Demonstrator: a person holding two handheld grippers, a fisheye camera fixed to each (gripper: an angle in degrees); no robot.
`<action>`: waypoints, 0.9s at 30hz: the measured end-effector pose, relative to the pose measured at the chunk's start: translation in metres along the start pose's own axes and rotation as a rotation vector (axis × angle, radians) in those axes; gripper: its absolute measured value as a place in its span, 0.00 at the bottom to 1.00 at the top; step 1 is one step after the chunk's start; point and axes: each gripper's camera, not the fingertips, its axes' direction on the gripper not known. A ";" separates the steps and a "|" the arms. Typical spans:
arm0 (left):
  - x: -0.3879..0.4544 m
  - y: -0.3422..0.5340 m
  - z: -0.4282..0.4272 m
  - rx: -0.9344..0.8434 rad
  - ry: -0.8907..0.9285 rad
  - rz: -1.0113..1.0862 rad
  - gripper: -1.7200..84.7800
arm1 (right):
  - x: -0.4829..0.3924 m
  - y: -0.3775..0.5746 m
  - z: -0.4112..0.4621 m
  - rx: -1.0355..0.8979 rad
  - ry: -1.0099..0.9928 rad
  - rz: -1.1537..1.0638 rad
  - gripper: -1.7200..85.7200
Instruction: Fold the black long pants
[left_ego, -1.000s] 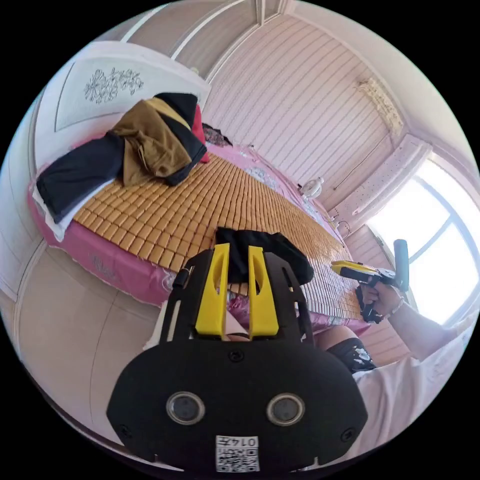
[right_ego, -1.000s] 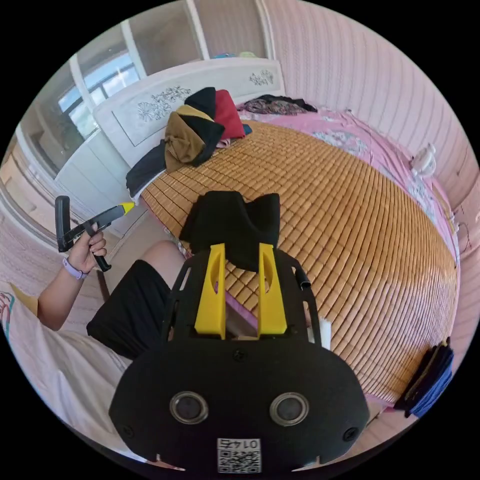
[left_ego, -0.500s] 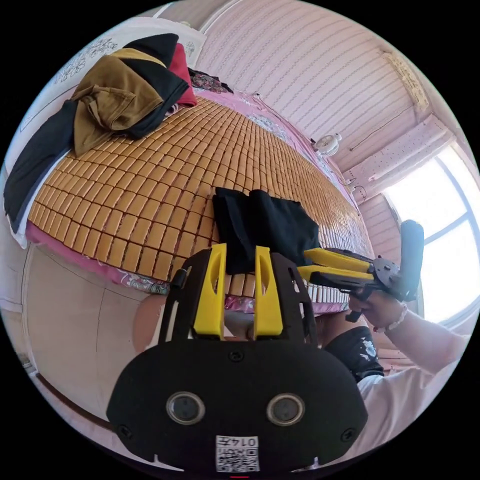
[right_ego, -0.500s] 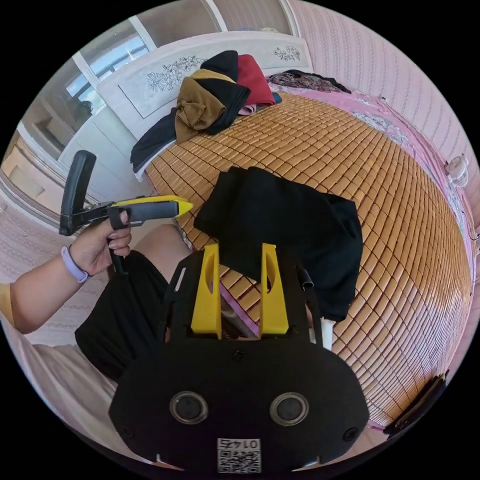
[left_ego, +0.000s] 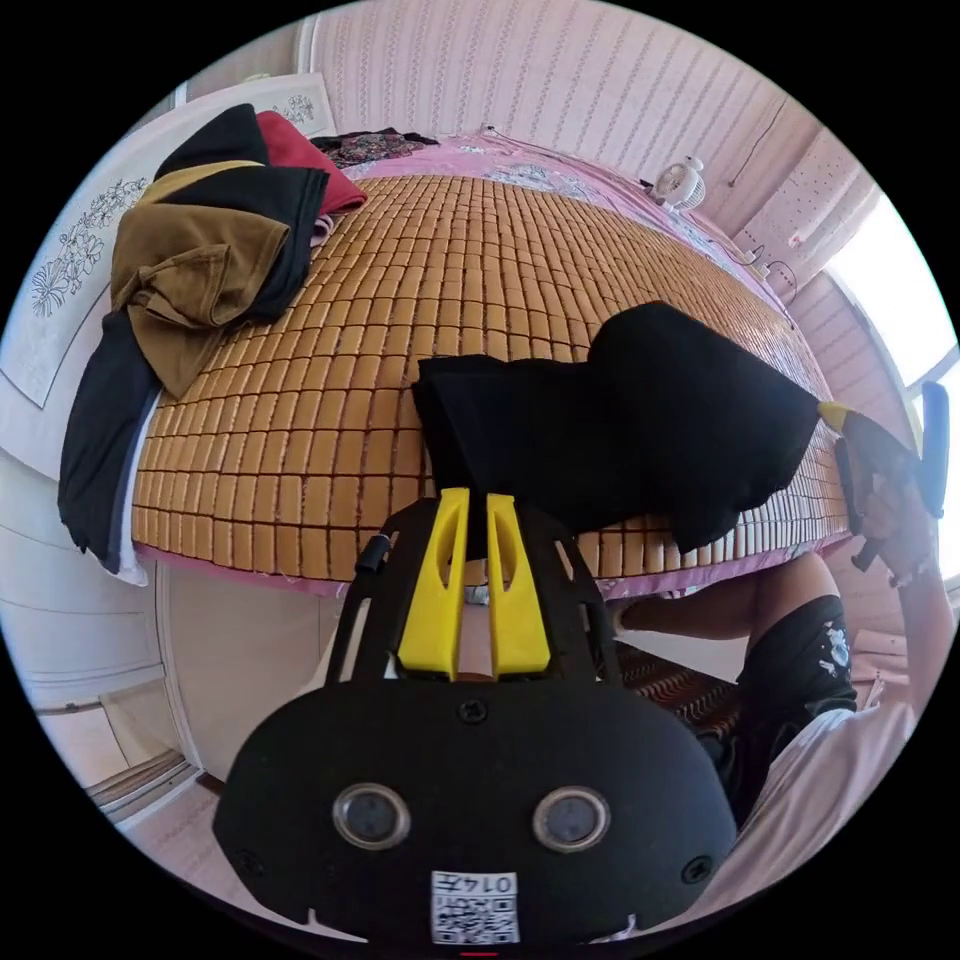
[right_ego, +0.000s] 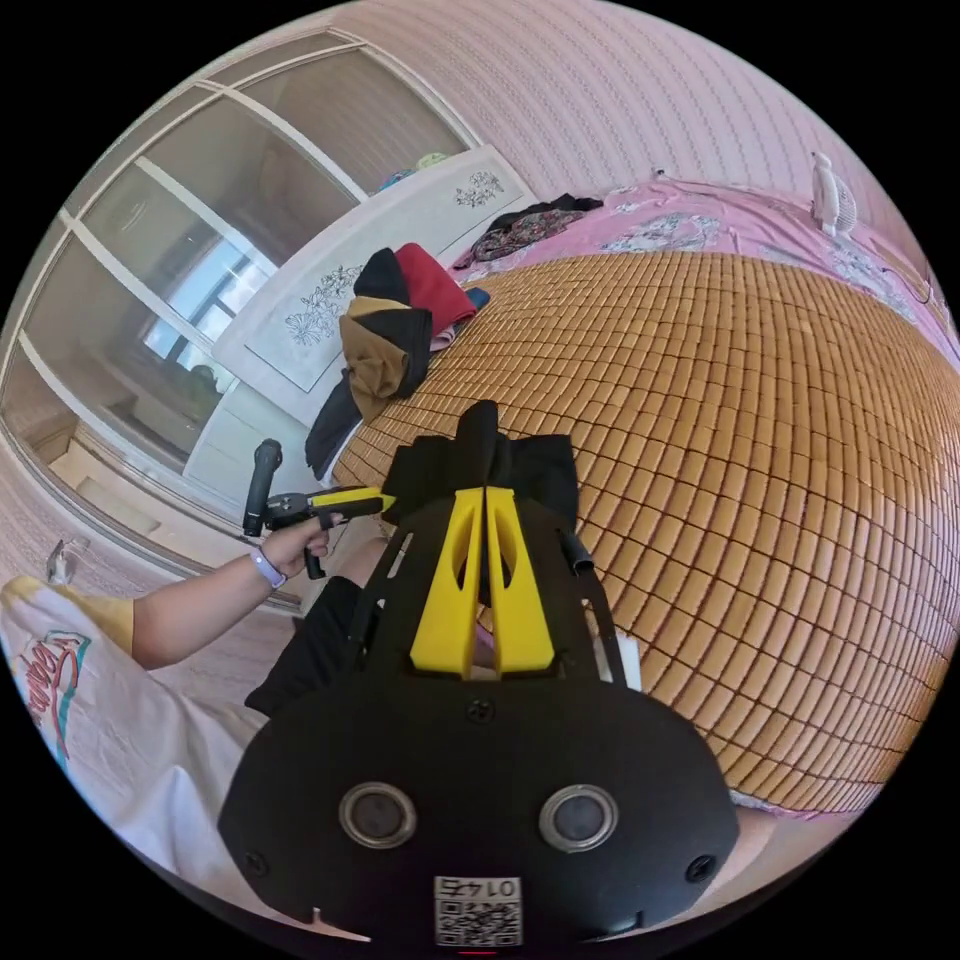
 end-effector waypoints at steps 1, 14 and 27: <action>-0.005 0.003 -0.007 0.007 -0.011 -0.015 0.06 | 0.003 0.007 -0.016 0.006 0.046 -0.014 0.02; 0.024 0.021 -0.127 0.401 0.153 0.062 0.05 | 0.022 0.107 -0.134 0.071 0.340 0.214 0.12; 0.158 0.007 -0.153 0.410 0.622 0.352 0.07 | -0.100 0.068 -0.173 0.296 -0.054 -0.033 0.06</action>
